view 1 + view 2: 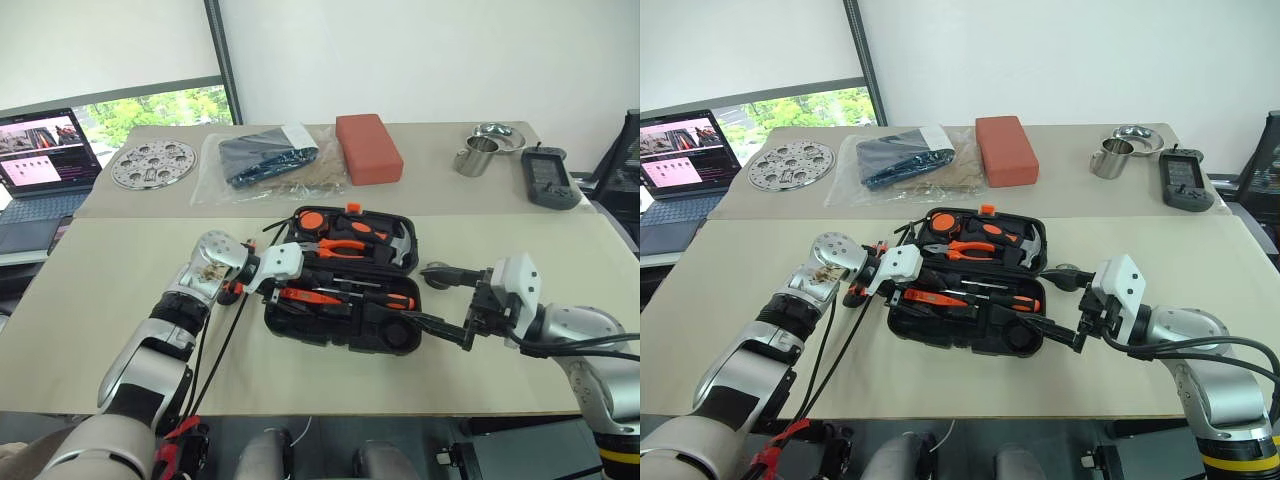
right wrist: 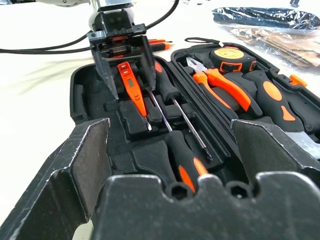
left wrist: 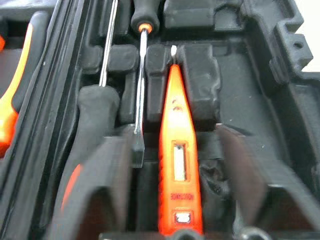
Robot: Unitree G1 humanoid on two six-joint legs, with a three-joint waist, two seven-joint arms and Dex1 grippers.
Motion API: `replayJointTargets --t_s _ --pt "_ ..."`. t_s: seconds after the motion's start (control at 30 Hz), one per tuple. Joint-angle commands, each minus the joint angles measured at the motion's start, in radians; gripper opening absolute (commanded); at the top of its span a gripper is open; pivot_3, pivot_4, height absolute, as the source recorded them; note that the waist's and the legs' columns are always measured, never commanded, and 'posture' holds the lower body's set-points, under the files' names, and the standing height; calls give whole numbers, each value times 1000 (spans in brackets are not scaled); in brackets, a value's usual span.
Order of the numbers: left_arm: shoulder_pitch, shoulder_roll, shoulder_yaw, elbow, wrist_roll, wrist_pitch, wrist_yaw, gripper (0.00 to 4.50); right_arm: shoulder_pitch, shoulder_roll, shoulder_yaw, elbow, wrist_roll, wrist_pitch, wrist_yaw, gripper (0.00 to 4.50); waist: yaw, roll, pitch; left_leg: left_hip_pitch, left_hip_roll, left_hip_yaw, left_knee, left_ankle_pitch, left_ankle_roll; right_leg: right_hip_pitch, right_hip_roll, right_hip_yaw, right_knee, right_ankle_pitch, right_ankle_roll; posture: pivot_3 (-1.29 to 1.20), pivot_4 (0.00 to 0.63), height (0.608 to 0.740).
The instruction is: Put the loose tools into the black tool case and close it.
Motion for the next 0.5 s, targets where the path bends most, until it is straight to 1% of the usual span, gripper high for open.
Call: replayJointTargets --t_s 0.03,0.23,0.3,0.4,0.47,0.5 --pt "-17 11 45 -67 -38 18 5 4455 0 -4 -11 -20 -1 -35 3 4500 2 0 0 0 0 0 0 0 0 0 0 0 0 0 0 0 150 740" --pt "-6 25 108 -239 -154 148 -30 4455 -1 -2 -7 -11 -6 -44 8 4500 2 0 0 -1 0 0 0 0 0 0 0 0 0 0 0 0 150 740" --pt "-1 28 121 -269 -174 180 -25 4455 -3 -1 -6 -7 -8 -46 10 4500 1 0 0 -1 0 0 0 0 0 0 0 0 0 0 0 0 150 740" --pt "6 25 121 -239 -150 155 16 3733 -6 2 -2 0 -11 -52 13 4500 -1 1 0 0 0 0 0 0 0 0 1 0 0 0 0 0 150 740" --pt "9 19 115 -198 -131 115 35 3098 -10 3 2 6 -14 -56 15 4500 -1 1 0 0 0 0 0 0 0 0 1 0 0 0 0 0 150 740" --pt "10 11 114 -172 -132 106 36 2620 -11 4 3 8 -14 -58 16 4500 -1 1 0 0 0 0 0 0 0 0 1 0 0 0 0 0 150 740"
